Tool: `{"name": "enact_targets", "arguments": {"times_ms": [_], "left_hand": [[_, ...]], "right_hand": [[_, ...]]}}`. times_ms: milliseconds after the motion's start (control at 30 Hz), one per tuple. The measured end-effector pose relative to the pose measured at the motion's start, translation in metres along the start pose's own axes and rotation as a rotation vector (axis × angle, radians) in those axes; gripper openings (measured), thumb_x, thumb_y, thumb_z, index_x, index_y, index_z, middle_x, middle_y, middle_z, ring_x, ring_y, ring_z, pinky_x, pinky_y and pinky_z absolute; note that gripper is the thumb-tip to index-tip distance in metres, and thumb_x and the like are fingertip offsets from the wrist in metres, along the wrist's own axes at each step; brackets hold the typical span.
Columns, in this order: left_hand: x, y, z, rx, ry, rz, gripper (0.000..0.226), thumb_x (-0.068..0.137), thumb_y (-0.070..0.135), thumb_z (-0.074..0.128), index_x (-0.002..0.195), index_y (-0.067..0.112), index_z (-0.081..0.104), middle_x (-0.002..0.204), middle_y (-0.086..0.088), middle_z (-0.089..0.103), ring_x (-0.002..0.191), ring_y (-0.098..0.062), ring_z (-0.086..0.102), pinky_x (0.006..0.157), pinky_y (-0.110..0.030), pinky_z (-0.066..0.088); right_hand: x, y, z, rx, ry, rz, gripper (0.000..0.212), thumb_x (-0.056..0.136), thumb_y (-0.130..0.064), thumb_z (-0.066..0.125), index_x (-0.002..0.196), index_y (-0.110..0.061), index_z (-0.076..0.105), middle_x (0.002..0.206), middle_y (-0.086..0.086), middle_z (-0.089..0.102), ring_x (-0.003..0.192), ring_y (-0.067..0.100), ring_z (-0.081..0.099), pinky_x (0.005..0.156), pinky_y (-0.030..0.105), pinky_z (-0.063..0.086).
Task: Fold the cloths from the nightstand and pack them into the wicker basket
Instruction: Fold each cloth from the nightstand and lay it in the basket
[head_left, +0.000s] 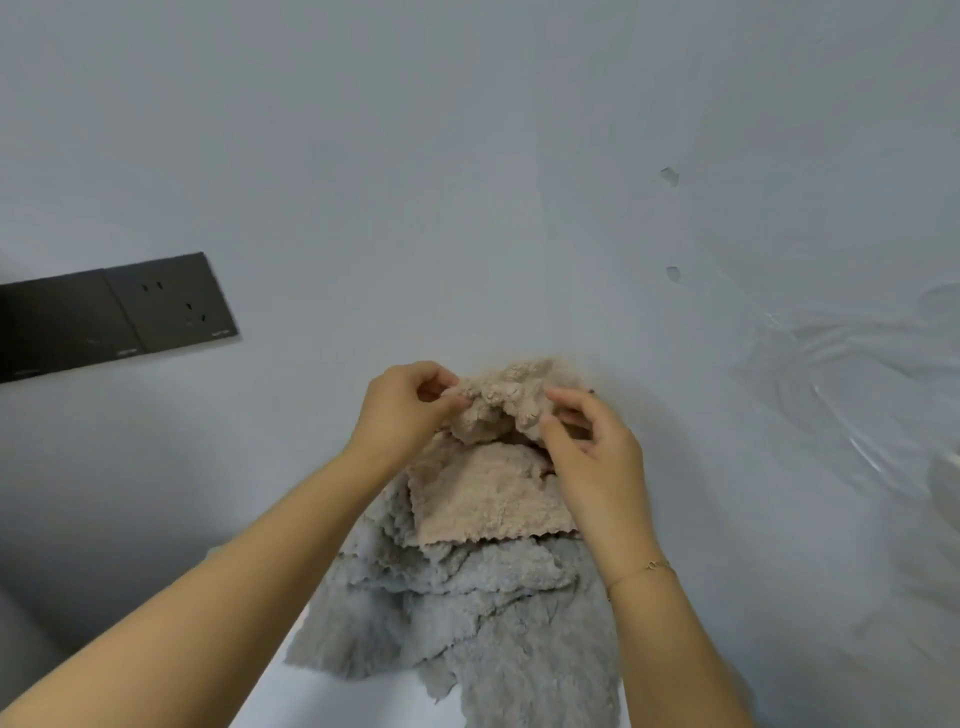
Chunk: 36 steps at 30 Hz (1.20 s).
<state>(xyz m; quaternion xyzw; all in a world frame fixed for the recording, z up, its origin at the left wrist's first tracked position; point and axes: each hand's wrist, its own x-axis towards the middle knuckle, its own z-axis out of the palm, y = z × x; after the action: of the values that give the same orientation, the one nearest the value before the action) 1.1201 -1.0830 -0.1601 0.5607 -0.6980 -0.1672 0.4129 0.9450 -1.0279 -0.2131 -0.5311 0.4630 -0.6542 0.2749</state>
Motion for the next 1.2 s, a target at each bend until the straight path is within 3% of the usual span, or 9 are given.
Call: {"name": "enact_targets", "arguments": {"times_ms": [100, 267, 467, 633, 767, 867, 933, 1100, 1200], "left_hand": [[-0.02, 0.008, -0.041, -0.059, -0.008, 0.006, 0.011, 0.082, 0.025, 0.077, 0.087, 0.016, 0.072, 0.079, 0.002, 0.073, 0.073, -0.006, 0.066, 0.059, -0.011, 0.049], [-0.065, 0.001, -0.102, -0.094, -0.082, -0.045, 0.022, 0.076, 0.036, 0.073, 0.087, 0.016, 0.073, 0.08, 0.0, 0.075, 0.073, -0.006, 0.069, 0.07, -0.012, 0.051], [-0.123, -0.044, -0.146, -0.185, -0.179, -0.2, 0.012, 0.086, 0.022, 0.068, 0.092, 0.012, 0.073, 0.089, -0.002, 0.075, 0.086, -0.013, 0.069, 0.083, -0.02, 0.053], [-0.162, -0.1, -0.139, -0.15, -0.095, -0.333, 0.004, 0.087, 0.016, 0.071, 0.088, 0.02, 0.074, 0.085, 0.004, 0.074, 0.083, -0.009, 0.068, 0.086, -0.027, 0.05], [-0.188, -0.109, -0.111, 0.027, 0.013, -0.285, 0.017, 0.083, 0.02, 0.075, 0.095, 0.031, 0.068, 0.101, 0.012, 0.067, 0.091, 0.0, 0.062, 0.082, -0.024, 0.051], [-0.213, -0.099, -0.092, 0.227, 0.127, -0.039, 0.031, 0.079, 0.017, 0.077, 0.101, 0.034, 0.064, 0.101, 0.019, 0.055, 0.096, 0.0, 0.053, 0.081, -0.017, 0.043], [-0.226, -0.09, -0.075, 0.208, 0.117, 0.083, 0.039, 0.076, 0.018, 0.078, 0.11, 0.031, 0.063, 0.104, 0.023, 0.049, 0.098, -0.002, 0.051, 0.085, -0.015, 0.041], [-0.225, -0.091, -0.037, 0.034, -0.032, -0.06, 0.075, 0.075, 0.055, 0.074, 0.139, 0.034, 0.039, 0.131, 0.024, 0.038, 0.122, 0.01, 0.037, 0.101, -0.004, 0.029], [-0.211, -0.097, -0.024, 0.013, -0.003, -0.087, 0.076, 0.075, 0.056, 0.074, 0.138, 0.031, 0.04, 0.132, 0.021, 0.039, 0.124, 0.007, 0.036, 0.103, -0.006, 0.029]], "right_hand": [[-0.007, -0.007, 0.007, 0.081, 0.032, -0.013, 0.028, 0.093, -0.024, 0.064, 0.118, -0.035, 0.06, 0.117, -0.019, 0.057, 0.106, -0.007, 0.055, 0.088, 0.018, 0.049], [-0.029, -0.014, 0.026, 0.044, -0.055, -0.085, 0.038, 0.089, -0.025, 0.069, 0.123, -0.035, 0.055, 0.124, -0.016, 0.049, 0.116, 0.002, 0.05, 0.092, 0.015, 0.044], [-0.057, -0.013, 0.047, -0.115, -0.475, -0.17, 0.034, 0.084, -0.032, 0.073, 0.117, -0.03, 0.065, 0.12, -0.02, 0.056, 0.112, -0.009, 0.05, 0.092, 0.006, 0.04], [-0.077, -0.005, 0.064, -0.392, -0.685, -0.241, 0.025, 0.085, -0.042, 0.07, 0.109, -0.035, 0.067, 0.119, -0.022, 0.057, 0.117, -0.004, 0.046, 0.1, 0.015, 0.037], [-0.083, 0.0, 0.067, -0.477, -0.637, -0.29, 0.015, 0.089, -0.034, 0.068, 0.101, -0.027, 0.071, 0.113, -0.018, 0.06, 0.112, 0.001, 0.048, 0.099, 0.017, 0.037], [-0.085, 0.0, 0.068, -0.446, -0.57, -0.308, 0.01, 0.091, -0.029, 0.065, 0.097, -0.024, 0.07, 0.101, -0.015, 0.063, 0.103, 0.004, 0.052, 0.091, 0.021, 0.041], [-0.086, -0.002, 0.07, -0.399, -0.534, -0.291, 0.007, 0.092, -0.027, 0.064, 0.095, -0.024, 0.069, 0.096, -0.014, 0.064, 0.099, 0.004, 0.055, 0.086, 0.023, 0.044], [-0.091, -0.011, 0.073, -0.215, -0.543, -0.152, 0.015, 0.09, -0.032, 0.066, 0.086, -0.017, 0.07, 0.083, -0.005, 0.069, 0.083, 0.012, 0.063, 0.077, 0.03, 0.05], [-0.094, -0.015, 0.075, -0.214, -0.56, -0.123, 0.012, 0.088, -0.032, 0.07, 0.083, -0.021, 0.07, 0.076, -0.011, 0.068, 0.073, 0.001, 0.06, 0.067, 0.016, 0.045]]}}
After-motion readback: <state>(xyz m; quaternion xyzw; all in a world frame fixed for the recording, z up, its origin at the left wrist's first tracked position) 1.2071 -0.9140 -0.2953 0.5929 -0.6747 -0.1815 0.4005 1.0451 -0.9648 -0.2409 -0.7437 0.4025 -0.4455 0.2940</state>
